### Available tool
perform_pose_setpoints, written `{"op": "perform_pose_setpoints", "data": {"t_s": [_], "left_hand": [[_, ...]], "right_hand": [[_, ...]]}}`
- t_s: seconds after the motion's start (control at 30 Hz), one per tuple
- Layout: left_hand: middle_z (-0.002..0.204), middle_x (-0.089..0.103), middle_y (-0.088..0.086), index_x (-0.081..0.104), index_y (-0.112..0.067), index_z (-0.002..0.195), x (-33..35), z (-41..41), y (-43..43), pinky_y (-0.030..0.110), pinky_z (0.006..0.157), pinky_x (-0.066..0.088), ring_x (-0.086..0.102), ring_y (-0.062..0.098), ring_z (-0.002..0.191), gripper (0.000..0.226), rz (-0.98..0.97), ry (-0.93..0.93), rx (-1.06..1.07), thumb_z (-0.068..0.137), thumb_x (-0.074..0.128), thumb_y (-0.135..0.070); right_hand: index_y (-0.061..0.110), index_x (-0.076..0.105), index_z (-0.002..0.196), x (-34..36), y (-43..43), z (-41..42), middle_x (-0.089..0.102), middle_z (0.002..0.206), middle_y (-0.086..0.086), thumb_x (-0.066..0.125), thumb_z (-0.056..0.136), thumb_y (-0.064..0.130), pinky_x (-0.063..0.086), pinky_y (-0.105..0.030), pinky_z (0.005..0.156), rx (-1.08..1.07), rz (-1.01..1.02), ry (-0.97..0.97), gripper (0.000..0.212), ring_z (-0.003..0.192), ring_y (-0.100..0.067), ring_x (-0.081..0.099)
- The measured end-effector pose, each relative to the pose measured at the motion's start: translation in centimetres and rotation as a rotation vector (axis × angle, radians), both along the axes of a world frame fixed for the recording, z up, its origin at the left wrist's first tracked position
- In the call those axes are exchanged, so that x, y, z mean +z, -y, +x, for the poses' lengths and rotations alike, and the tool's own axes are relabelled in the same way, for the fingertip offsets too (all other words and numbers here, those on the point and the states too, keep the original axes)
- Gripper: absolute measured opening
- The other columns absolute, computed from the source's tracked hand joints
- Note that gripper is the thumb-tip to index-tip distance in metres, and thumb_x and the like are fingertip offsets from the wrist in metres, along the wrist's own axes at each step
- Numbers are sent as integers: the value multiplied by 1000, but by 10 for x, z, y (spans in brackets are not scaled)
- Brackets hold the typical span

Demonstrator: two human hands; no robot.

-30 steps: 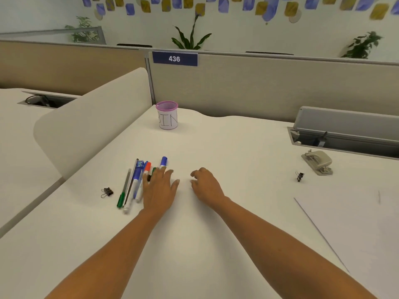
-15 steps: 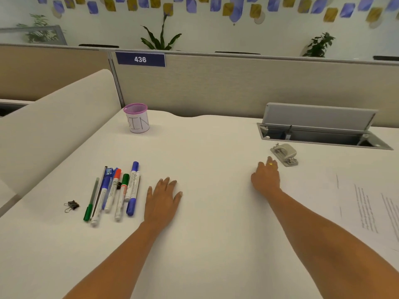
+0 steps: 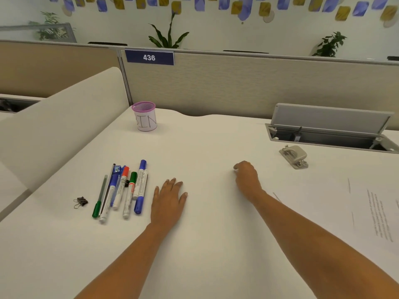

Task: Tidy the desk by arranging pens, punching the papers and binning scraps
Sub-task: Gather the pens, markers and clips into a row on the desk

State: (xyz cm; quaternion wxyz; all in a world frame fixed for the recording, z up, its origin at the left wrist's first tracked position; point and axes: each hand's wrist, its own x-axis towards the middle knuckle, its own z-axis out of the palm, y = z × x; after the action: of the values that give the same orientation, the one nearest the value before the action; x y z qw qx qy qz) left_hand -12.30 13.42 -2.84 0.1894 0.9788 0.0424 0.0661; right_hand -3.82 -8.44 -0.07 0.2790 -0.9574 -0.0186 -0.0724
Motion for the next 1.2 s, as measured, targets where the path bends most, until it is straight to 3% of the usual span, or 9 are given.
{"op": "perform_pose_setpoints", "data": {"t_s": [0.13, 0.3, 0.4, 0.53, 0.73, 1.2], "left_hand": [[154, 27, -4, 35, -23, 141, 4, -7, -8, 35, 119, -1, 14, 10, 145, 43, 71, 47, 22, 100, 29, -31], [152, 33, 0, 36, -19, 141, 14, -16, -38, 39, 118, 0, 18, 15, 145, 44, 105, 153, 143, 99, 33, -32], [150, 37, 5, 39, -16, 140, 19, -22, -64, 46, 117, 6, 24, 20, 143, 45, 175, 172, 207, 98, 37, -31], [153, 30, 4, 32, -18, 143, 17, -31, -94, 53, 115, 10, 20, 20, 144, 47, 249, 51, 276, 98, 33, -33], [154, 27, -3, 33, -25, 142, 11, -37, -114, 51, 115, 12, 19, 15, 144, 46, 130, -14, 285, 98, 30, -39], [152, 31, 1, 37, -22, 141, 6, -40, -133, 46, 114, 22, 23, 18, 143, 43, 20, 0, 247, 100, 30, -30]], "right_hand": [[-1, 65, 110, 3, -61, -11, 64, 115, -15, 49, 87, -3, 42, -23, 86, 105, 244, -54, 28, 109, -26, 58], [5, 67, 110, 8, -134, -34, 69, 109, -10, 67, 82, 12, 40, -11, 79, 208, 584, -225, 29, 101, -17, 64], [5, 66, 111, 3, -160, -43, 67, 116, -10, 67, 83, 15, 40, -9, 81, 324, 540, -258, 30, 107, -20, 63], [10, 62, 119, -8, -164, -44, 53, 134, -6, 66, 83, 22, 35, -22, 99, 350, 363, -168, 38, 123, -19, 49], [7, 61, 118, -14, -168, -47, 55, 118, -12, 60, 87, 15, 40, -21, 86, 366, 303, -117, 33, 102, -22, 59], [5, 57, 122, -7, -209, -53, 53, 123, -15, 59, 85, 3, 41, -24, 96, 363, 327, -276, 37, 111, -24, 57]]}}
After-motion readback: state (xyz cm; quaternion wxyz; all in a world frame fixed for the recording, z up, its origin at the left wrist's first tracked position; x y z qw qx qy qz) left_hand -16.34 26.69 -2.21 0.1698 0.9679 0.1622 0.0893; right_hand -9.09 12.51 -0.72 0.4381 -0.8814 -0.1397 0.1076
